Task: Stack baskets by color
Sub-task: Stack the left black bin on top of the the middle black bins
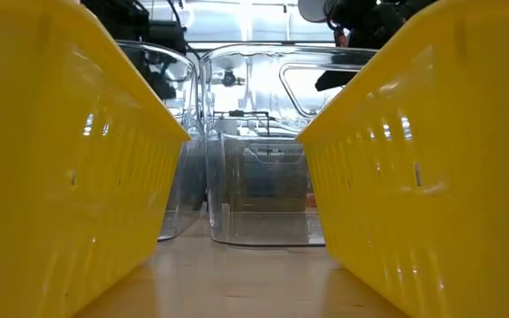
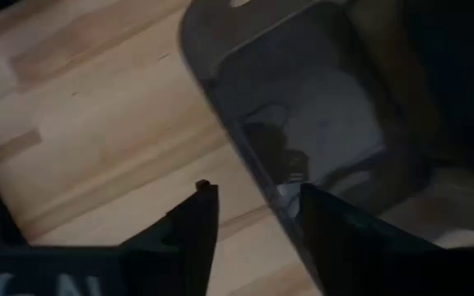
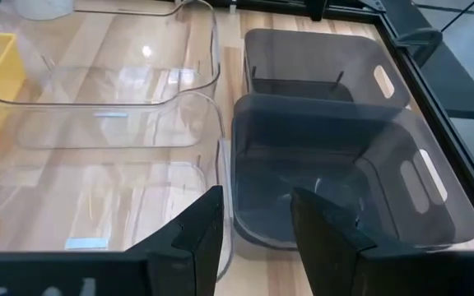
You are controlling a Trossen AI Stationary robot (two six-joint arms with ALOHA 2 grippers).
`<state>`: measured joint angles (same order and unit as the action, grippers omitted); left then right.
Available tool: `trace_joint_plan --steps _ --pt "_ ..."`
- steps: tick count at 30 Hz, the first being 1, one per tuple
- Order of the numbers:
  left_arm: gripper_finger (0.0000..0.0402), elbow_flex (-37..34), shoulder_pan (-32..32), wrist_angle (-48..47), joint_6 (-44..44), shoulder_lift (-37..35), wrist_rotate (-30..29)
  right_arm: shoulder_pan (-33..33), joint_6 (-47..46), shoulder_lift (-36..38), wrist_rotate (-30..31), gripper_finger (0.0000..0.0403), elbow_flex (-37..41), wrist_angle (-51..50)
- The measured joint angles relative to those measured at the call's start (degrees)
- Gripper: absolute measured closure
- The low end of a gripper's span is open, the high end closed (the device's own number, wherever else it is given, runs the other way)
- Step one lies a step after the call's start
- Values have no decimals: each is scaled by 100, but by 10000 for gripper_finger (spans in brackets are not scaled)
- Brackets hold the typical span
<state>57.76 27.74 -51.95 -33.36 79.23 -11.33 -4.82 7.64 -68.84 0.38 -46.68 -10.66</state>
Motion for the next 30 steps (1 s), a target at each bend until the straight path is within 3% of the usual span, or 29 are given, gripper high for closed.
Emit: trace_joint_plan --steps 6,13,19,30 --pt "177 -5 48 90 -82 521 -89 12 -23 0 3 254 0 26" --pt "182 -5 71 162 -97 1036 3 98 -42 0 5 254 0 -5" --pt "233 -5 71 161 -291 1405 173 107 -26 0 24 254 -2 -47" --pt "390 -3 112 315 -847 1456 220 107 2 0 22 254 -2 -238"
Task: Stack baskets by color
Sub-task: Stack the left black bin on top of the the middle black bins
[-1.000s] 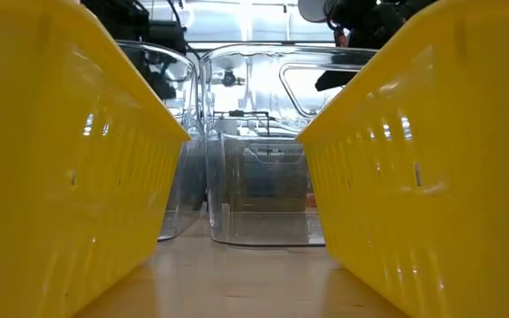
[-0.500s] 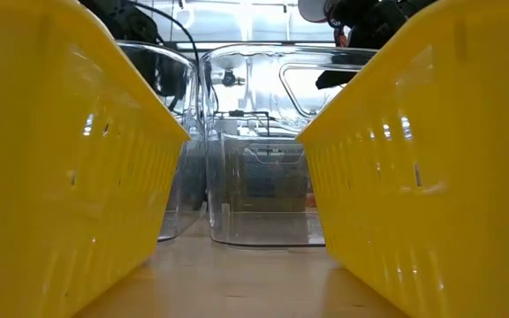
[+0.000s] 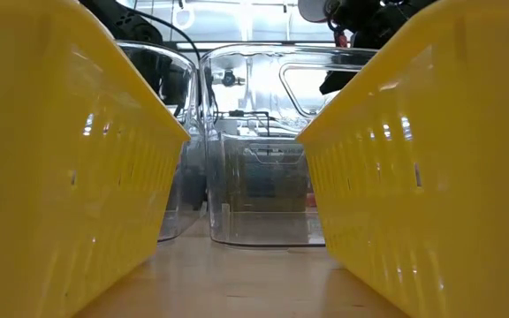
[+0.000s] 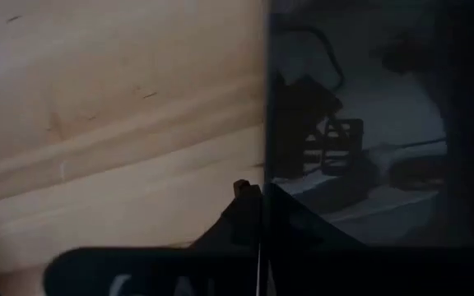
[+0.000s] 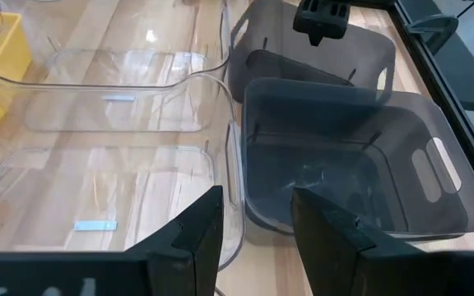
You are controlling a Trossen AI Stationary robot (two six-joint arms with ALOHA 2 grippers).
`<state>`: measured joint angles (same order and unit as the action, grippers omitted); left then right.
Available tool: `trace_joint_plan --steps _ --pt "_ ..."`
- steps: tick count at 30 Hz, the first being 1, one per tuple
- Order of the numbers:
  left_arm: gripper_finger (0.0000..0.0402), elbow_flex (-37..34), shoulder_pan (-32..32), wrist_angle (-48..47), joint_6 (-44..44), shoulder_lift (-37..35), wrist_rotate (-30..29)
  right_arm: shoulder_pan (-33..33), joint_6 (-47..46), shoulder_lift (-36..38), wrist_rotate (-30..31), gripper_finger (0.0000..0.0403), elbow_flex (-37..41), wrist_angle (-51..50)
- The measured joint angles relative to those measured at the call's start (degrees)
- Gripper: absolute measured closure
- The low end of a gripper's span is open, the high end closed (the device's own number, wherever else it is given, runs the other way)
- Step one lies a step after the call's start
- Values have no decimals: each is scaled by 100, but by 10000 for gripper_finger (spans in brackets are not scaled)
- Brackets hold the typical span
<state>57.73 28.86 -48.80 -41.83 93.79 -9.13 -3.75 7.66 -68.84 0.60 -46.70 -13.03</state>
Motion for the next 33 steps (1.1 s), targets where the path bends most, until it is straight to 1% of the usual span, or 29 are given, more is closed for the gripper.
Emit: trace_joint_plan --steps 4,8,11,15,20,23,27,30,33 --pt "389 -1 -1 -46 -250 -3 -10 0 0 0 0 254 0 0" --pt "394 11 75 -52 -249 -12 16 0 0 -2 0 254 0 -45" --pt "395 199 233 -273 -142 -86 5 0 0 -2 0 254 0 -51" --pt "394 765 441 -619 177 -225 -74 0 -1 -2 0 254 0 -51" --pt "394 1795 603 -1350 349 -358 -191 -13 0 -2 57 254 0 -195" --pt "394 2536 605 -1945 349 -361 -377 -13 3 -3 413 254 0 -405" --pt "394 3181 425 -1906 300 -359 -217 -17 22 48 1112 254 0 -746" --pt "394 3395 175 -1669 121 -359 -46 -35 -45 209 1671 254 0 -1015" --pt "394 3345 -128 -1300 25 -357 18 -113 -173 347 1879 254 18 -1046"
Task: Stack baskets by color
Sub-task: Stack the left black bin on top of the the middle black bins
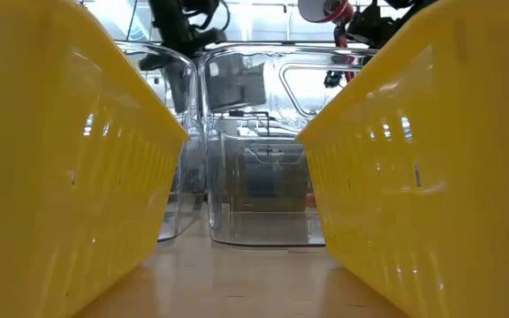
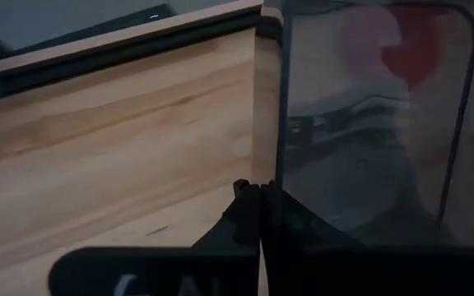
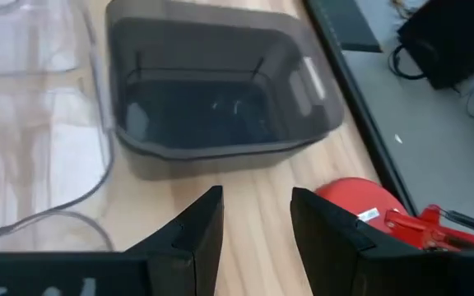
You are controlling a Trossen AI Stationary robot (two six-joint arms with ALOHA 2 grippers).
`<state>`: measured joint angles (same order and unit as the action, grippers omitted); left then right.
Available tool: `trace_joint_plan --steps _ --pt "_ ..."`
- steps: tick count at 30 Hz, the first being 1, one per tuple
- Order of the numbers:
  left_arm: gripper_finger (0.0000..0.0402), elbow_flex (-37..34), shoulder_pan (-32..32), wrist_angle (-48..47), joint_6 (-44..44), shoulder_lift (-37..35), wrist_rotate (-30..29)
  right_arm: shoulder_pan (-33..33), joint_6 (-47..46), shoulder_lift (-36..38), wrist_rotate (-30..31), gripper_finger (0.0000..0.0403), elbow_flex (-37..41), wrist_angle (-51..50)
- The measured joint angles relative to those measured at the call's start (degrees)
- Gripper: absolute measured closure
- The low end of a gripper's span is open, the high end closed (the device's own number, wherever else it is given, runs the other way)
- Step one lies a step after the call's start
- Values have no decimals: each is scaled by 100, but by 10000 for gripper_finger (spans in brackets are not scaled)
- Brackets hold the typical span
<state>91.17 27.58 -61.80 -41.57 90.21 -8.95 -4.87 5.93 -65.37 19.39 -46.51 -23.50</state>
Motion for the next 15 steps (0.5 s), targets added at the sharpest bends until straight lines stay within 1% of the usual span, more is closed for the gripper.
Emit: trace_joint_plan --steps 4,6,9,12,15 --pt "394 -248 -389 550 -291 44 11 -164 71 160 8 254 380 403" --pt "392 -402 -567 786 -525 71 -78 -288 159 230 8 254 600 658" --pt "390 -675 -778 1410 -837 98 -184 -458 227 314 8 254 845 1087" --pt "390 -917 -958 2205 -1004 190 -192 -556 257 370 -148 254 930 1181" --pt "390 -994 -1114 2532 -1102 325 -198 -578 172 436 -353 254 965 1141"
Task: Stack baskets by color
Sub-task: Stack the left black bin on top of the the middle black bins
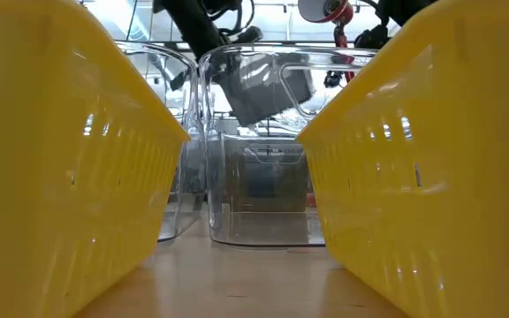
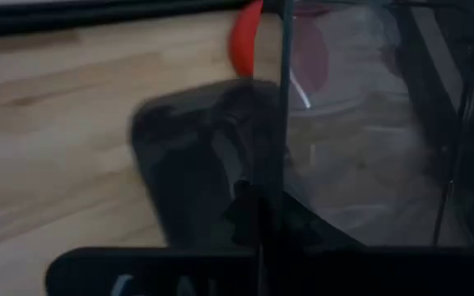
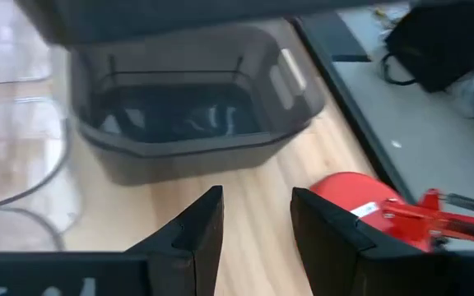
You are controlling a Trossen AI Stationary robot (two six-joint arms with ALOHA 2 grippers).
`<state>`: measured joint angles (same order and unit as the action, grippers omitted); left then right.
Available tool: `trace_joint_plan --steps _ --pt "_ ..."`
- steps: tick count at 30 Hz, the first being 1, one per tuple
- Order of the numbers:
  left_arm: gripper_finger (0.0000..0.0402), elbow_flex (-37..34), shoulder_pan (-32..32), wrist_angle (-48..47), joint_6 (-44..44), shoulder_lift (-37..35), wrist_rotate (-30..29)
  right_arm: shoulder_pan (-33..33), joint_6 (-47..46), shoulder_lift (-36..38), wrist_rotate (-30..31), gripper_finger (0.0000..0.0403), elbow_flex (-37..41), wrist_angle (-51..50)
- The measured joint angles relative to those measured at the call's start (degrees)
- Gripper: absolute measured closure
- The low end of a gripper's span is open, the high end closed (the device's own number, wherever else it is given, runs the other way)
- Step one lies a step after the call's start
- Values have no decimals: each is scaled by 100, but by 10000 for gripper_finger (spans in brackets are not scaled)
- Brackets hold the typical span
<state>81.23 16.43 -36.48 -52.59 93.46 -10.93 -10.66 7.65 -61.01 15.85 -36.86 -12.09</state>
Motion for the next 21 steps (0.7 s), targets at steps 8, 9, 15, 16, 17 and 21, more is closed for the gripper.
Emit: trace_joint_plan --steps 8,9,15,16,17,21 --pt "390 -13 -331 -457 -625 226 -687 42 -215 53 -246 254 4 -292" --pt "390 -13 -364 -496 -712 226 -746 42 -245 47 -246 254 4 -288" --pt "390 -13 -454 -878 -1188 229 -809 46 -301 43 -260 254 4 -313" --pt "390 -13 -468 -898 -1262 259 -810 46 -299 43 -269 254 4 -313" --pt "390 -13 -484 -888 -1286 286 -806 48 -299 43 -274 254 4 -313" --pt "390 -3 -473 -925 -1424 333 -571 50 -300 43 -355 254 4 -331"
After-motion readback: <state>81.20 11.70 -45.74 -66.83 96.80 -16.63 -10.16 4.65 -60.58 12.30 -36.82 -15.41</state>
